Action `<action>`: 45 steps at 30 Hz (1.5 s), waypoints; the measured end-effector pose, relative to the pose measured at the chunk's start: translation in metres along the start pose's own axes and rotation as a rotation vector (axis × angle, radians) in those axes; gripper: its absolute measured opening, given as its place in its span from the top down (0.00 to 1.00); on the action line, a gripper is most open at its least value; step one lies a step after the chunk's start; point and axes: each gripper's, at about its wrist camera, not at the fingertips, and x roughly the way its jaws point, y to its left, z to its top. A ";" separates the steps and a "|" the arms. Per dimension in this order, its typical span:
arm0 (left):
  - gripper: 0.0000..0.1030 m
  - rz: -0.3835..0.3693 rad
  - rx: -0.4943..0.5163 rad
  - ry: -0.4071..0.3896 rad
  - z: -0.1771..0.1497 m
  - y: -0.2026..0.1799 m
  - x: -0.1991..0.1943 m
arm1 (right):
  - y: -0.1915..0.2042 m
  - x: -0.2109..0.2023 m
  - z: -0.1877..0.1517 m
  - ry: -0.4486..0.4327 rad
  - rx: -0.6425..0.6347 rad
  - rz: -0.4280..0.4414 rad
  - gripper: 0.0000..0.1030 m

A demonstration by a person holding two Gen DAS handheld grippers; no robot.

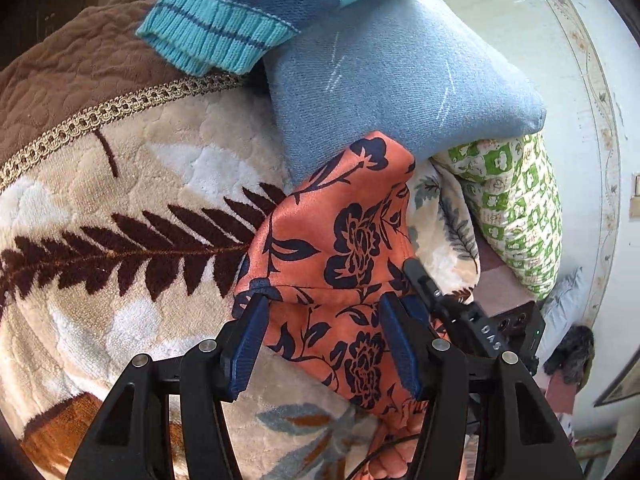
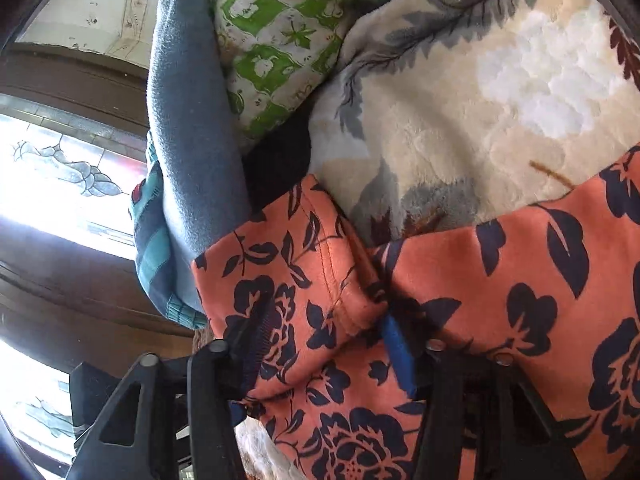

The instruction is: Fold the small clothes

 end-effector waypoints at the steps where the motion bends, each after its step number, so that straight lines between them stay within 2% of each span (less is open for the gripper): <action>1: 0.44 -0.019 -0.015 -0.003 -0.002 0.001 0.001 | 0.002 -0.005 -0.002 -0.010 -0.017 -0.004 0.93; 3: 0.43 -0.032 -0.037 -0.003 -0.007 0.001 0.006 | 0.002 -0.018 -0.004 -0.037 -0.017 0.009 0.93; 9: 0.43 -0.029 -0.175 -0.002 -0.015 0.015 0.040 | 0.007 -0.039 -0.006 -0.040 -0.040 0.032 0.93; 12: 0.49 -0.061 -0.279 -0.024 -0.013 0.026 0.047 | 0.009 -0.048 -0.008 -0.065 -0.028 0.053 0.93; 13: 0.62 -0.071 -0.309 -0.032 -0.013 0.028 0.046 | 0.009 -0.054 -0.010 -0.078 -0.026 0.064 0.93; 15: 0.86 -0.091 -0.298 -0.034 -0.016 0.023 0.042 | 0.010 -0.066 -0.012 -0.103 -0.020 0.089 0.93; 18: 0.86 -0.118 -0.222 -0.048 -0.032 -0.004 0.028 | 0.005 -0.104 -0.017 -0.133 -0.022 0.109 0.94; 21: 0.86 -0.144 -0.122 -0.040 -0.058 -0.048 0.021 | -0.002 -0.152 -0.019 -0.190 -0.039 0.101 0.94; 24: 0.86 -0.156 -0.039 0.002 -0.092 -0.094 0.034 | -0.022 -0.211 -0.018 -0.271 -0.045 0.049 0.94; 27: 0.86 -0.148 0.038 0.074 -0.134 -0.140 0.068 | -0.054 -0.279 -0.019 -0.353 -0.054 -0.025 0.94; 31: 0.86 -0.104 0.133 0.223 -0.202 -0.190 0.143 | -0.115 -0.361 -0.029 -0.441 -0.046 -0.143 0.94; 34: 0.86 -0.050 0.200 0.351 -0.256 -0.208 0.198 | -0.180 -0.406 -0.046 -0.465 0.021 -0.239 0.94; 36: 0.86 -0.014 0.232 0.399 -0.279 -0.211 0.219 | -0.228 -0.420 -0.061 -0.447 0.089 -0.318 0.93; 38: 0.86 -0.015 0.276 0.398 -0.290 -0.209 0.219 | -0.268 -0.425 -0.075 -0.407 0.165 -0.361 0.91; 41: 0.79 -0.022 0.368 0.329 -0.287 -0.205 0.197 | -0.305 -0.437 -0.091 -0.410 0.276 -0.250 0.83; 42: 0.73 -0.016 0.382 0.287 -0.283 -0.200 0.186 | -0.312 -0.440 -0.093 -0.424 0.298 -0.223 0.79; 44: 0.60 0.005 0.361 0.210 -0.271 -0.188 0.170 | -0.319 -0.445 -0.094 -0.463 0.319 -0.202 0.60; 45: 0.51 0.015 0.334 0.186 -0.263 -0.182 0.166 | -0.323 -0.445 -0.092 -0.473 0.330 -0.203 0.57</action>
